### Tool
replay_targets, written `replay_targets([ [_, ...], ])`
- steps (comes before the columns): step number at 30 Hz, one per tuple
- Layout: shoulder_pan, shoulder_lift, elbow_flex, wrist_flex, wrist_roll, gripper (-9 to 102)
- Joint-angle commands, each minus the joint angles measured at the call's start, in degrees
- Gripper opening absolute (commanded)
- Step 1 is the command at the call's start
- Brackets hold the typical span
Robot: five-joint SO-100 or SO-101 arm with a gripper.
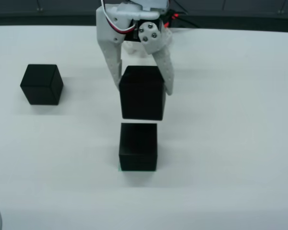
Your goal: Stack 3 Blocks on the chosen place.
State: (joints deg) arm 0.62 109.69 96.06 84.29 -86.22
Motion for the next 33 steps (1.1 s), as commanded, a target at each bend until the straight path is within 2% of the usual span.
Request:
replay_targets([
  [1, 2.1, -3.1, -5.4, -0.6, -2.1, 23],
  [15, 3.0, -15.4, -12.7, -3.2, -2.6, 23],
  [30, 2.3, -16.4, -12.8, -2.8, -2.0, 24],
  [33, 2.3, -16.4, -12.7, -3.0, -2.1, 29],
])
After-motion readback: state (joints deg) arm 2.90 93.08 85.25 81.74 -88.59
